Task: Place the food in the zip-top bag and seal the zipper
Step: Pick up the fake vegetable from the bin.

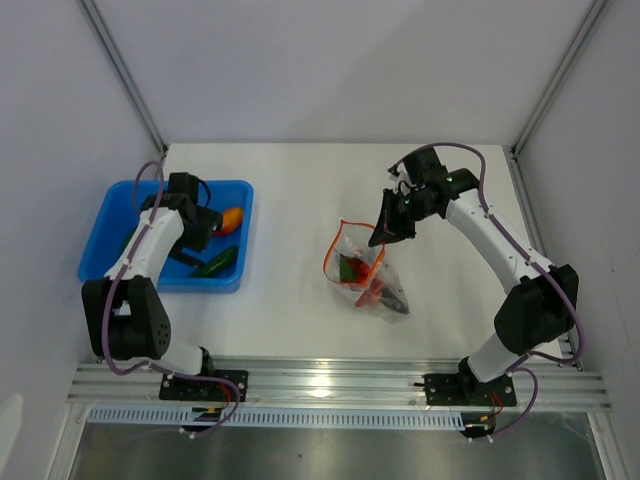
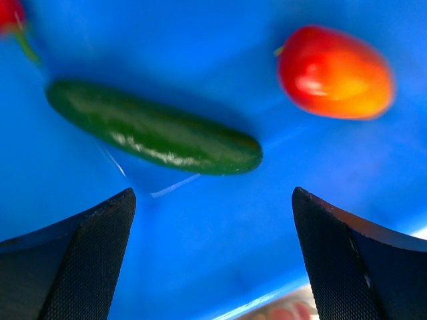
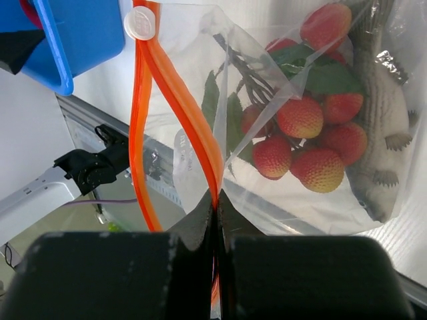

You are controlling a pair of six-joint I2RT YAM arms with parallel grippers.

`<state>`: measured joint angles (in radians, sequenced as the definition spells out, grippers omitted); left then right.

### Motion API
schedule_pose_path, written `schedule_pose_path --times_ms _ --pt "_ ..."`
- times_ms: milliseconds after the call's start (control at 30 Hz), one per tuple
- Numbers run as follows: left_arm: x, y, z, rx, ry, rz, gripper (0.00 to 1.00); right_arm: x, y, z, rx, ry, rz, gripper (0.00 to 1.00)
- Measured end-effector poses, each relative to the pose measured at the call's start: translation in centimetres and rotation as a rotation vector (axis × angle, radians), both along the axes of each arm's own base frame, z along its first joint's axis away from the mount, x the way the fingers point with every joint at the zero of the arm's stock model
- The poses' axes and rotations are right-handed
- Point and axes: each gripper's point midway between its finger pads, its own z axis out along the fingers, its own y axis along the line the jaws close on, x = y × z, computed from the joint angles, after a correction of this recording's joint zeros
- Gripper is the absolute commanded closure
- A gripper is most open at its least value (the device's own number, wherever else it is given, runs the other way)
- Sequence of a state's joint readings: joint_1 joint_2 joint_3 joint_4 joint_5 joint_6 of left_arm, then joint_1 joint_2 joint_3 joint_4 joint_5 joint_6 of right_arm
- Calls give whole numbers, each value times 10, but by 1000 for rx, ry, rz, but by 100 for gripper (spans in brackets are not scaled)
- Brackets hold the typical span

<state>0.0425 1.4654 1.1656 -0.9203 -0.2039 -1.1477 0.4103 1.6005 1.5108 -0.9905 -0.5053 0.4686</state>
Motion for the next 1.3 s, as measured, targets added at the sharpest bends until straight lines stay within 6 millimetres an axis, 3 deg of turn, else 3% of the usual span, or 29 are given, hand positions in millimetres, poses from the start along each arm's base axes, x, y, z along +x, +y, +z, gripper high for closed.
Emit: schedule_pose_path --times_ms 133,367,533,900,1067,1300 --pt "-3 -12 -19 -110 72 119 1 3 -2 -6 -10 18 -4 100" --pt "5 -22 -31 -258 71 341 1 6 -4 -16 -23 38 -1 100" --pt "-7 -23 -53 -314 115 486 2 11 -9 -17 -22 35 -9 100" --pt "-7 -12 -77 -352 163 652 13 20 -25 -18 -29 29 -42 100" --pt "-10 -11 -85 -347 207 688 29 21 -27 -18 -30 28 -47 100" --pt "1 -9 -82 -349 206 697 63 22 -29 -14 -31 12 -55 100"
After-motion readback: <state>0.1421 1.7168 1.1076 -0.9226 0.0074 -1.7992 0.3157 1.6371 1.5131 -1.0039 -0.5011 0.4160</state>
